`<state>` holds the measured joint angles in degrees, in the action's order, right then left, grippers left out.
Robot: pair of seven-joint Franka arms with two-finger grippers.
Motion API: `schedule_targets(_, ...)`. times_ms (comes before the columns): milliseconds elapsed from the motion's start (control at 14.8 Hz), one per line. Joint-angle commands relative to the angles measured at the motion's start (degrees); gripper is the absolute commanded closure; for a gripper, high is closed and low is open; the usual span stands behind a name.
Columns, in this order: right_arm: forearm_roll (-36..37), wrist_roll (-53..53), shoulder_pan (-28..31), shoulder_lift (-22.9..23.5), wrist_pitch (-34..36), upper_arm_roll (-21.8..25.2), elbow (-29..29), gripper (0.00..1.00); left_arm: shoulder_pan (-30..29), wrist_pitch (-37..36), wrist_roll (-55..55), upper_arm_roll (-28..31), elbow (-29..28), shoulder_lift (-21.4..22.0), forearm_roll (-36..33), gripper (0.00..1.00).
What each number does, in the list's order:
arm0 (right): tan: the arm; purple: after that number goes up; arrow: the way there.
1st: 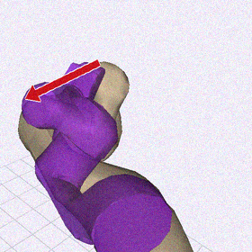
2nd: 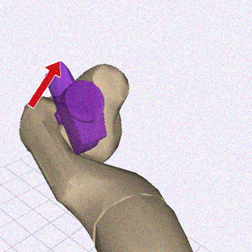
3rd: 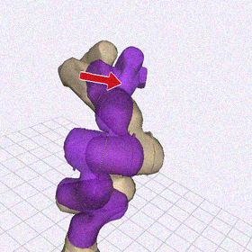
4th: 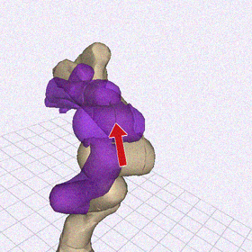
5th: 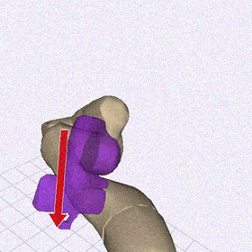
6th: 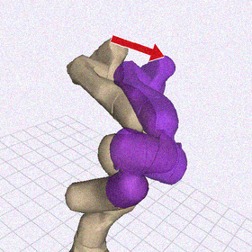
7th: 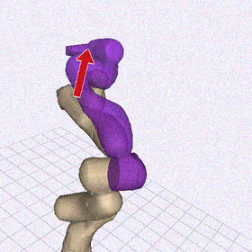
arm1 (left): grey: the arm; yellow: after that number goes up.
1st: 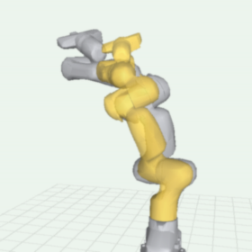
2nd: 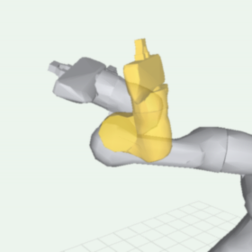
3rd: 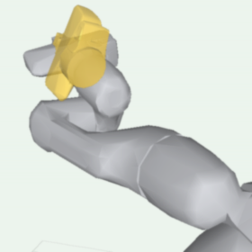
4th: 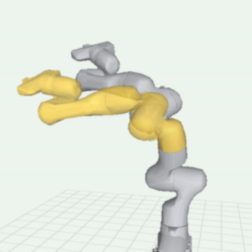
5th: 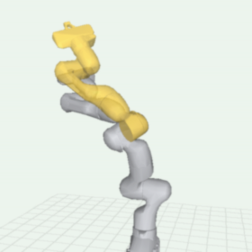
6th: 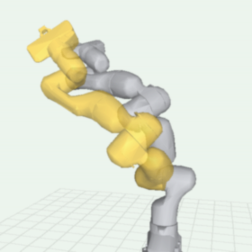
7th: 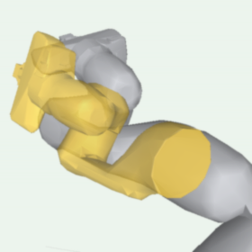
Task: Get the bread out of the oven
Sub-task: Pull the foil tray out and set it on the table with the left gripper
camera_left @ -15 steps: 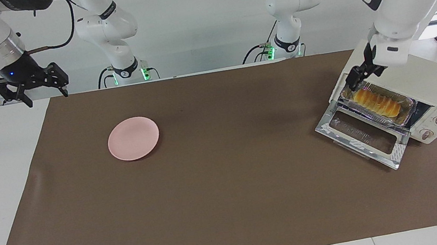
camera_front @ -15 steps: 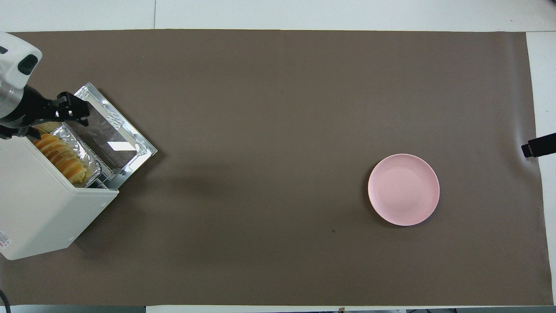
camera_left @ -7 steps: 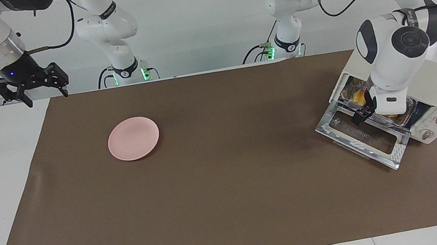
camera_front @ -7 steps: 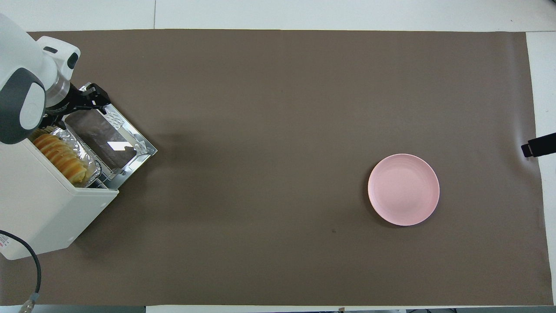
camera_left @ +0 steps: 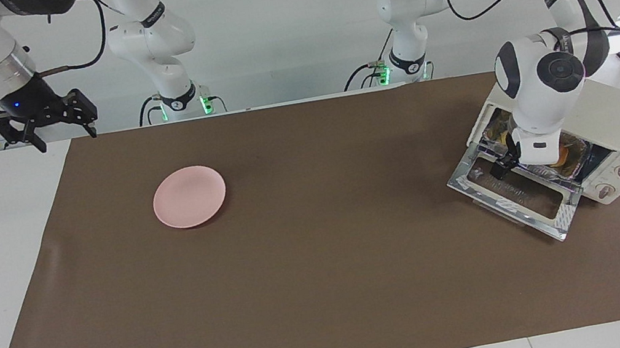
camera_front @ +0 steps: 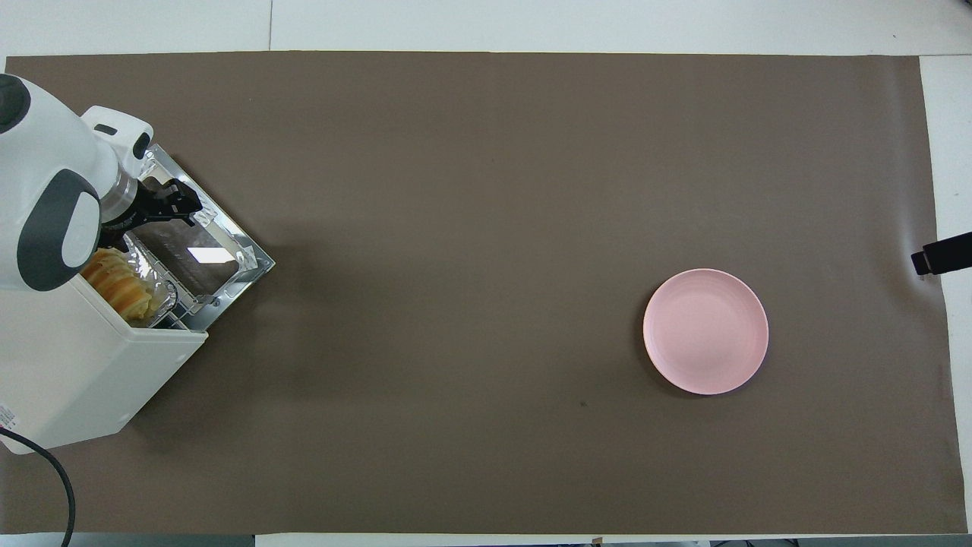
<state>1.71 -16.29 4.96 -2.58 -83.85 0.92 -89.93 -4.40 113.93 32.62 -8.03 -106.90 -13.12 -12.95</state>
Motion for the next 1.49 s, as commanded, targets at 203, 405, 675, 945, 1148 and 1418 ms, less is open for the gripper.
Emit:
schedule_targets(203, 0.3, -1.0, 0.5, -1.5, 0.1, -0.4, -1.6, 0.0, -2.1, 6.1, 0.8, -0.3, -7.9, 3.1, -1.6, 1.0)
schedule_targets(405, 0.3, -1.0, 0.5, -1.5, 0.1, -0.4, -1.6, 0.0, -1.3, 5.2, 0.6, -0.3, -5.4, 2.3, -2.3, 1.0)
schedule_targets(675, 0.4, -1.0, 0.5, -1.5, 0.1, -0.4, -1.6, 0.0, 7.2, -5.5, 0.3, -0.6, 13.3, -4.7, -2.5, 1.0)
schedule_targets(945, 0.3, -1.0, 0.5, -1.5, 0.1, -0.4, -1.6, 0.0, 21.8, -10.1, -0.2, -0.9, 23.3, -9.3, -1.8, 1.0)
schedule_targets(1148, 0.4, -1.3, 0.5, -1.5, 0.1, -0.4, -1.6, 0.0, 31.5, -8.5, 0.3, -0.6, 31.2, -17.4, 1.5, 1.0)
schedule_targets(1418, 0.3, -0.9, 0.8, -1.5, 0.2, -0.3, -1.4, 0.0, 37.1, -7.9, 0.8, -0.3, 34.8, -22.6, 4.9, 1.0)
